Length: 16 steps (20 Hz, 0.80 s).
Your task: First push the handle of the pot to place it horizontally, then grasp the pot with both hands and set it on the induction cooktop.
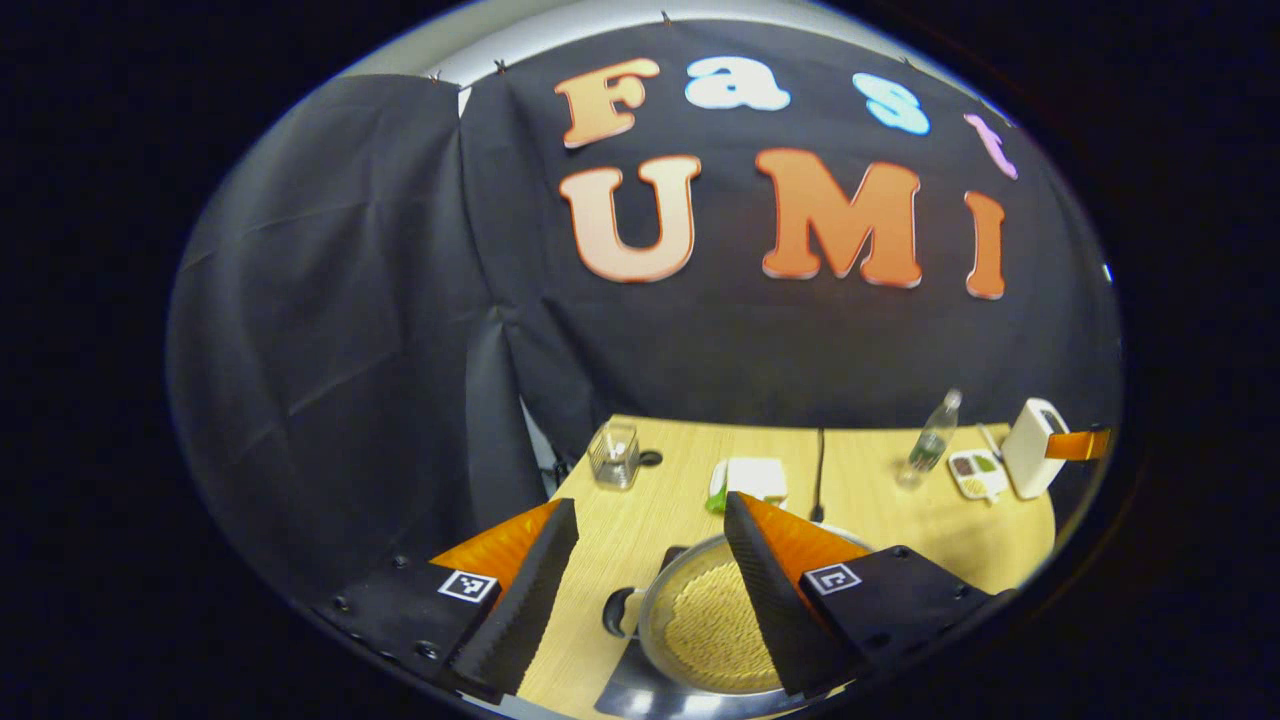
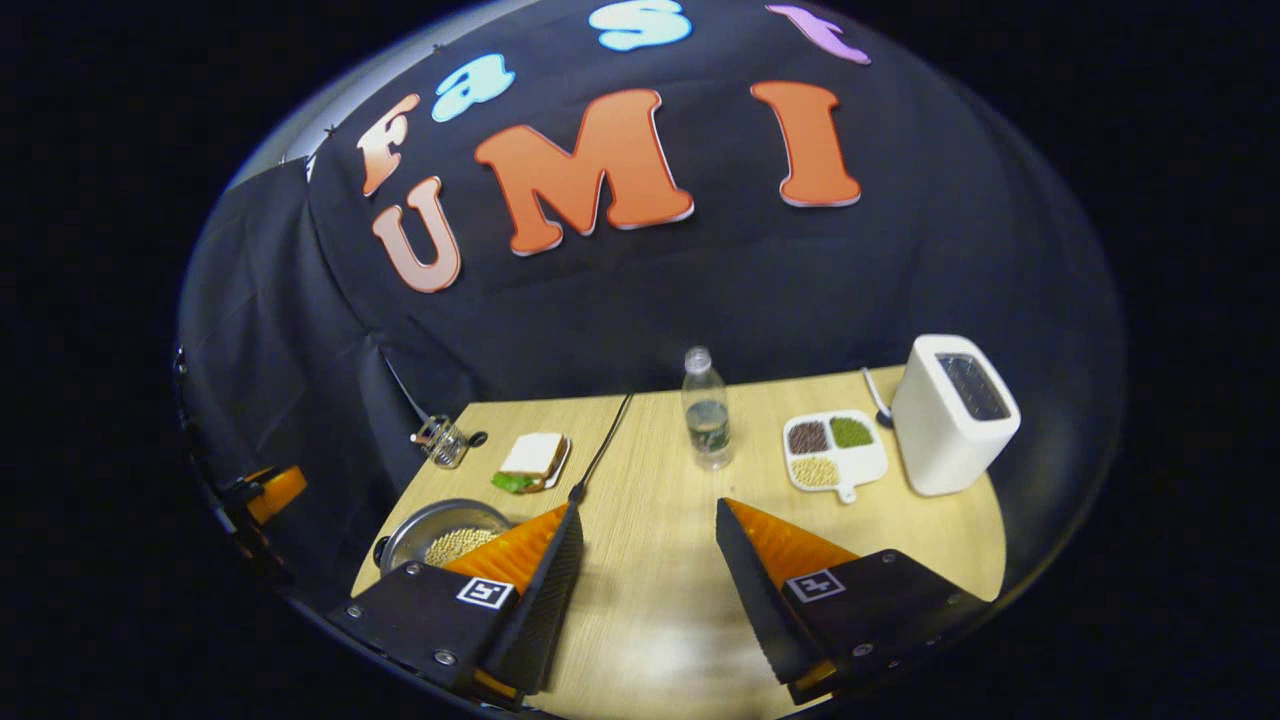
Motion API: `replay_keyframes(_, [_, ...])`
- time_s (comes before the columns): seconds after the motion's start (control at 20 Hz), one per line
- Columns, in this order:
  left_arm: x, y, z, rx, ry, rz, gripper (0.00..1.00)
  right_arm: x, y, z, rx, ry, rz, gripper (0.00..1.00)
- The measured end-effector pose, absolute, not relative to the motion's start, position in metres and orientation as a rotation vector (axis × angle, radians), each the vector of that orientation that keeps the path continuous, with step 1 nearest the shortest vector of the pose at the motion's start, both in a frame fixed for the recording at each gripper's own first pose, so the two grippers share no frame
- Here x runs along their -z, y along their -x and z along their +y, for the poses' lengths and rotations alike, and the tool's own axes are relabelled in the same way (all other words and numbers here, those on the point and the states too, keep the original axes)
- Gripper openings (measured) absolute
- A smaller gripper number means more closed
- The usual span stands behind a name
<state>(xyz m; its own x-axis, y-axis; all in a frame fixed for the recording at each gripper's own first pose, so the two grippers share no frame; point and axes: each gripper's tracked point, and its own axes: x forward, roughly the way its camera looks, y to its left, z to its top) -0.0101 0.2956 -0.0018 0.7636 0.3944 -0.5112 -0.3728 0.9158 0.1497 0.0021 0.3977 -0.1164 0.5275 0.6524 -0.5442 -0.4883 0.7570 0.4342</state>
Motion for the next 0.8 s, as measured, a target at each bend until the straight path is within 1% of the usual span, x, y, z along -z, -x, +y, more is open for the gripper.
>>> replay_keyframes(0.2, [-0.096,-0.023,0.279,-0.386,-0.02,0.343,0.96,0.041,-0.046,0.343,-0.657,-0.229,0.526,0.86])
replay_keyframes(0.25, [-0.117,-0.031,0.276,-0.379,-0.023,0.295,0.96,0.022,-0.057,0.327,-0.642,-0.213,0.46,0.87])
replay_keyframes(0.3, [-0.137,-0.033,0.273,-0.372,-0.027,0.243,0.89,0.001,-0.069,0.306,-0.621,-0.194,0.391,0.88])
replay_keyframes(0.35, [-0.156,-0.04,0.268,-0.361,-0.027,0.199,0.95,-0.019,-0.079,0.287,-0.594,-0.172,0.334,0.89])
replay_keyframes(0.4, [-0.173,-0.042,0.264,-0.353,-0.021,0.153,0.95,-0.039,-0.087,0.268,-0.569,-0.154,0.283,0.9])
replay_keyframes(0.5, [-0.205,-0.057,0.255,-0.323,0.004,0.081,0.89,-0.078,-0.095,0.233,-0.529,-0.123,0.186,0.9])
replay_keyframes(0.55, [-0.219,-0.065,0.253,-0.313,0.009,0.048,0.94,-0.095,-0.095,0.216,-0.508,-0.108,0.148,0.9])
replay_keyframes(0.6, [-0.229,-0.067,0.248,-0.298,0.008,0.022,1.0,-0.109,-0.096,0.201,-0.492,-0.093,0.116,0.94])
replay_keyframes(0.65, [-0.238,-0.07,0.245,-0.294,0.0,-0.008,0.97,-0.122,-0.095,0.188,-0.478,-0.073,0.092,0.89])
replay_keyframes(0.7, [-0.248,-0.069,0.243,-0.288,-0.005,-0.037,0.93,-0.133,-0.095,0.179,-0.466,-0.054,0.068,0.9])
replay_keyframes(0.8, [-0.271,-0.07,0.236,-0.282,-0.002,-0.106,0.94,-0.154,-0.091,0.161,-0.46,-0.039,0.037,0.9])
